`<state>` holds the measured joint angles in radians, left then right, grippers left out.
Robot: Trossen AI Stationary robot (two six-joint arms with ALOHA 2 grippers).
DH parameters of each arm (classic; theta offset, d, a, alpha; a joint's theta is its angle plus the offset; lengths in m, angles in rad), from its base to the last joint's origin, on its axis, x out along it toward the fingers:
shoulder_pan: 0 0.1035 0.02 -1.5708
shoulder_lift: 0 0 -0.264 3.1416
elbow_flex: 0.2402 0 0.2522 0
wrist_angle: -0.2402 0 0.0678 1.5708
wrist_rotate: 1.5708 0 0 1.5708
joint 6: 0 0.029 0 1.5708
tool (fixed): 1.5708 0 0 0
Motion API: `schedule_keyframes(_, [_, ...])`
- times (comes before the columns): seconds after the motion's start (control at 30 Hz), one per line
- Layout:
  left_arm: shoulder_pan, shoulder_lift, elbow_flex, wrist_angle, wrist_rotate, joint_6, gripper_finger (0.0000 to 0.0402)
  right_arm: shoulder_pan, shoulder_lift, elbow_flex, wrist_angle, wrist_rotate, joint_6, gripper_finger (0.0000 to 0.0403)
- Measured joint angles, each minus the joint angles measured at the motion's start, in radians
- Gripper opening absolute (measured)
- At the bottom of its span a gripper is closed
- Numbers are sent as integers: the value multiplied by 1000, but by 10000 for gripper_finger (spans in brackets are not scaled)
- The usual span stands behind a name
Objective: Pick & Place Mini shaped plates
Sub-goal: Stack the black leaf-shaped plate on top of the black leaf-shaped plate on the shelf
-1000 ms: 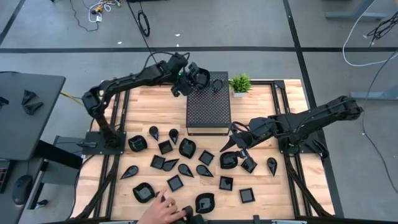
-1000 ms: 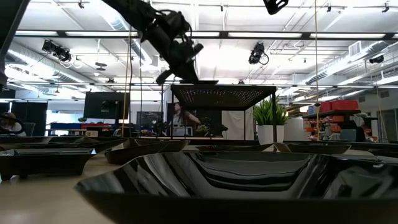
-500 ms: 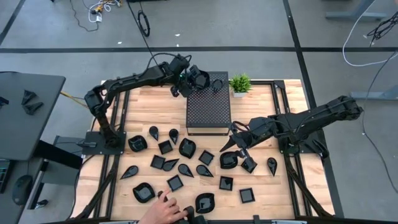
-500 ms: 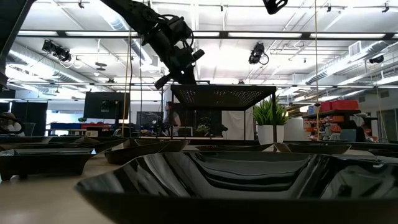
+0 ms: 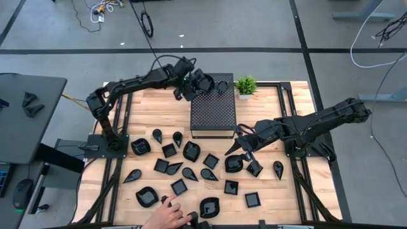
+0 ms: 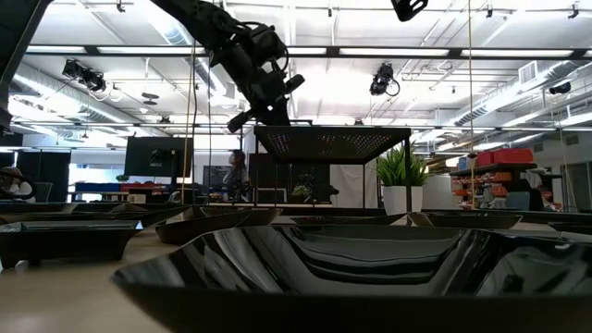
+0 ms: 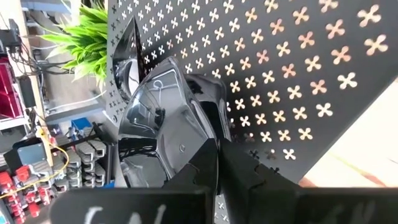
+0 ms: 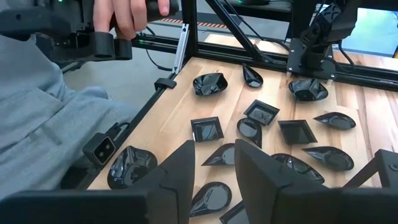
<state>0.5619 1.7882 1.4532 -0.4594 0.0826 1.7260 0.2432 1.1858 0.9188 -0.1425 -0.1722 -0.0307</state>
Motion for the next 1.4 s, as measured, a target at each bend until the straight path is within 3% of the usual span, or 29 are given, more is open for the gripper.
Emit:
schedule_keyframes(0.27, [1, 0, 0, -2, 0, -1, 28, 0, 0, 0, 0, 0, 0, 115])
schedule_keyframes(0.5, [2, 0, 0, 8, -2, -1, 90, 0, 0, 0, 0, 0, 0, 115])
schedule_keyframes(0.73, [8, 0, 0, 94, -70, -10, 135, 0, 0, 0, 0, 0, 0, 115])
schedule_keyframes(1.1, [37, 0, 0, 146, -94, -41, 131, 0, 0, 0, 0, 0, -3, 115])
schedule_keyframes(1.4, [61, 0, 0, 165, -34, -144, 124, 0, 0, 0, 0, 0, -4, 115])
